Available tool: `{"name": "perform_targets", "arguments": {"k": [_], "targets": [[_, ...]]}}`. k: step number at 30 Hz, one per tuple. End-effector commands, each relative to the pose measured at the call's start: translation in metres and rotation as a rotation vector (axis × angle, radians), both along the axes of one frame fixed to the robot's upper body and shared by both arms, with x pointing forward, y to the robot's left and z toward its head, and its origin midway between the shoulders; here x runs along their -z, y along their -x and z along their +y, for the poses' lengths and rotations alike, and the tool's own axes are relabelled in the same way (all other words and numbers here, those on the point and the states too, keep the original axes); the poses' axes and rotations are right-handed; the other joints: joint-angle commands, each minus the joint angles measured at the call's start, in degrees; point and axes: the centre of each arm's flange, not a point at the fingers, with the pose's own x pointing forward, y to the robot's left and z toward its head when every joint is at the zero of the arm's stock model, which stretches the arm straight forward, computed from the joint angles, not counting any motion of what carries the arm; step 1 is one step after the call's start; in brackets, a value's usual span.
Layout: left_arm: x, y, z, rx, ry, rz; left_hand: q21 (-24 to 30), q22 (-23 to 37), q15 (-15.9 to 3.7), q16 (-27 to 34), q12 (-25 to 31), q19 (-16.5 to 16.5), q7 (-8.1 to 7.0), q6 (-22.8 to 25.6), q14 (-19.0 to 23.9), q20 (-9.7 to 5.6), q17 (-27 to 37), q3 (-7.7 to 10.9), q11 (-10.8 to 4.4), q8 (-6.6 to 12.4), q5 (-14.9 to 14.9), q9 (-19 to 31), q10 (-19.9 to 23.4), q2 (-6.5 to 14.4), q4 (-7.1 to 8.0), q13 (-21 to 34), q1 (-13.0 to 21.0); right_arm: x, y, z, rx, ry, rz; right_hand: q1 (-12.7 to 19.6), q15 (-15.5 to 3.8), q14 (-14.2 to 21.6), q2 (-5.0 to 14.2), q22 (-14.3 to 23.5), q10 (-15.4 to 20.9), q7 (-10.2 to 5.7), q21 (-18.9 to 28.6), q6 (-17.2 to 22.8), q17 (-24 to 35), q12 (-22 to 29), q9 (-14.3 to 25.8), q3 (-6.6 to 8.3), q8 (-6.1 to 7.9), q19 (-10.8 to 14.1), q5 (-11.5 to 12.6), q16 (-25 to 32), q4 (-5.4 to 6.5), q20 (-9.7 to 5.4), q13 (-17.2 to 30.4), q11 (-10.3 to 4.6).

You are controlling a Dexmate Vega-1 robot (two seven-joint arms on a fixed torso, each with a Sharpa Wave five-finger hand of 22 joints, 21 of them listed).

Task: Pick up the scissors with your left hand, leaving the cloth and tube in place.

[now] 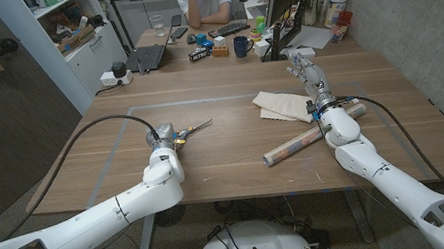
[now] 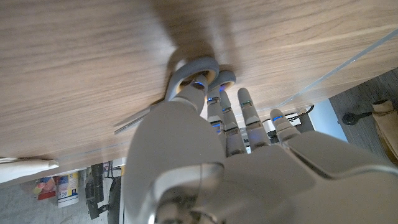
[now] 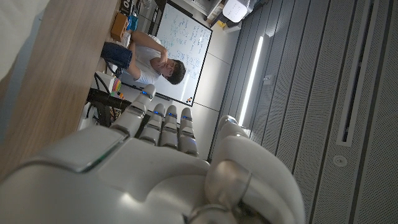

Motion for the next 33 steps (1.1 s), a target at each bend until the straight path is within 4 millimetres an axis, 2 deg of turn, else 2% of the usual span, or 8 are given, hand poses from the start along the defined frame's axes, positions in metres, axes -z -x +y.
{"name": "perform_targets", "arguments": {"k": [1,20,33], "targets": [[-0.013,0.009,0.007,0.008,0.071,-0.109,0.5,0.2,0.04,0.5,0.7,0.7,0.96,12.6,0.7,0.16,0.2,1.44,-2.45,10.94,0.4,11.9,3.1,0.9,1.24,1.0,0.2,-0.002,0.000,0.003,0.003,0.012,0.005,-0.4,-0.02,0.6,-0.03,0.3,0.2,-0.03,0.4,0.1,0.1,0.1,0.1,-0.07,0.09,0.0,0.1,0.3,0.13,0.16,0.2,-0.08],[-0.020,0.019,0.013,0.022,0.147,-0.242,1.2,0.4,0.00,1.1,2.9,2.0,0.88,12.0,2.1,0.17,1.2,2.19,-2.45,13.15,0.5,15.1,3.5,0.8,1.32,3.8,0.1,-0.020,0.009,0.008,0.012,0.036,-0.027,-0.5,0.02,0.5,-0.02,0.3,0.1,0.01,0.3,-0.1,0.1,0.1,0.1,-0.06,0.03,0.0,0.1,0.3,0.08,0.19,0.2,0.07],[-0.039,0.037,0.012,0.015,0.110,-0.302,1.5,0.4,0.08,1.3,4.1,2.5,1.15,11.4,2.4,0.22,1.6,2.63,-2.08,14.27,0.4,16.9,3.5,0.6,1.23,5.4,0.0,-0.029,0.017,0.011,0.015,0.056,-0.048,-0.4,0.08,0.5,-0.02,0.3,0.2,0.19,0.4,0.0,0.1,0.1,0.1,-0.05,0.08,0.0,0.1,0.3,0.03,0.25,0.2,0.13]]}}
